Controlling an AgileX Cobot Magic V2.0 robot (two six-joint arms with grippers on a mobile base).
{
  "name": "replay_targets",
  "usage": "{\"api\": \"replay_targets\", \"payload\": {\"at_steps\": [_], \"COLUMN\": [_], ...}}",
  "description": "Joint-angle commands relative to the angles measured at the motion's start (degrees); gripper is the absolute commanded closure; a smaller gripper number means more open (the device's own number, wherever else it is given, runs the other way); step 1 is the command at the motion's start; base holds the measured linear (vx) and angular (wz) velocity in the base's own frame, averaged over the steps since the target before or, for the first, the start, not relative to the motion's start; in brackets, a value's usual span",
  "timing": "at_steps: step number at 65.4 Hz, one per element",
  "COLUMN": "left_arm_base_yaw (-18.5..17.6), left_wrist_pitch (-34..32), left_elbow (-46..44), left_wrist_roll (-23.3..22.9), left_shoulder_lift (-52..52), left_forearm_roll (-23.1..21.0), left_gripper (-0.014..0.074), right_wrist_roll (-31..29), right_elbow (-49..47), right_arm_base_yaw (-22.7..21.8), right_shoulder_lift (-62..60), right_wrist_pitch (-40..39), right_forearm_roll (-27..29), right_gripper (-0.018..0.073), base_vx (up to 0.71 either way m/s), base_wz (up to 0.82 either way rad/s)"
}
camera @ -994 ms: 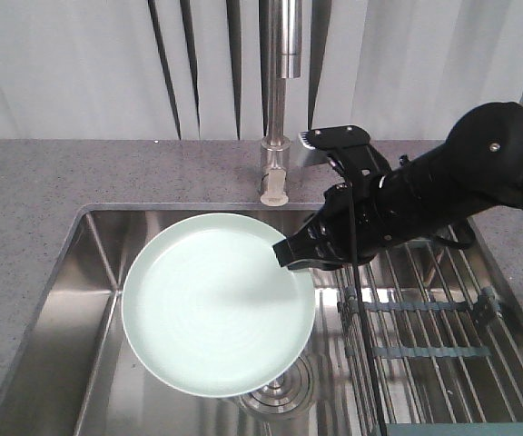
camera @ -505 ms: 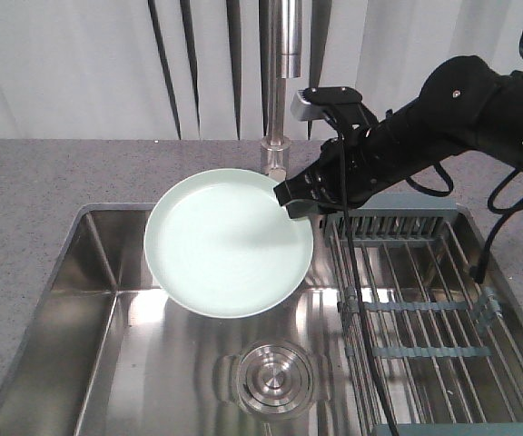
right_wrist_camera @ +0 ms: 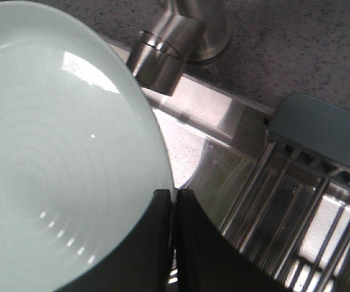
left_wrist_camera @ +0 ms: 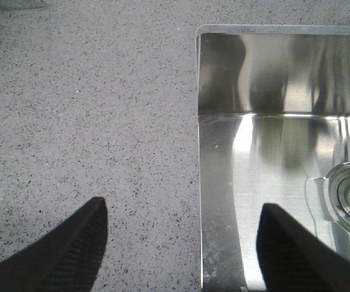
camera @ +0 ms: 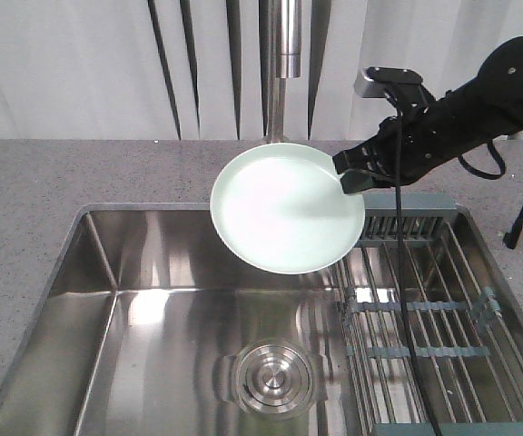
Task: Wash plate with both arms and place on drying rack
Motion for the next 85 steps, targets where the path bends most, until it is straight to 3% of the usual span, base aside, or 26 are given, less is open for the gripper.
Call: {"api": "replay_targets", "payload": {"at_steps": [1, 17, 56, 70, 85], "left_arm_base_yaw": [0.0, 0.0, 0.0, 0.0, 0.0], "left_wrist_pitch": [-3.1, -3.1, -3.1, -3.1, -3.1], "left_elbow": [-1.6, -1.6, -1.6, -1.6, -1.6], "left_wrist_roll": [-0.6, -0.6, -0.6, -0.6, -0.6], "left_shoulder_lift": [-0.1, -0.1, -0.1, -0.1, -0.1], "left_forearm_roll": [0.4, 0.4, 0.4, 0.4, 0.4], "left_gripper": [0.0115, 0.0115, 0.0115, 0.0115, 0.0115], "right_wrist_roll": [-0.8, -3.3, -3.4, -2.5, -0.2], "right_elbow": [-1.0, 9.4, 25.8, 29.5, 29.4], "right_arm_base_yaw": [-1.8, -4.7, -4.4, -0.1, 7.5], "right_shoulder_lift": [-3.2, -9.2, -23.2, -26.6, -26.7], "right_wrist_pitch": [-0.4, -3.6, -4.0, -4.2, -8.5], "right_forearm_roll": [1.6, 2.2, 2.1, 1.6, 1.4], "right_gripper": [0.0561, 0.0561, 0.0561, 0.0561, 0.0561], "base_vx": [0.0, 0.0, 0.0, 0.0, 0.0], "base_wz": [0.0, 0.0, 0.0, 0.0, 0.0]}}
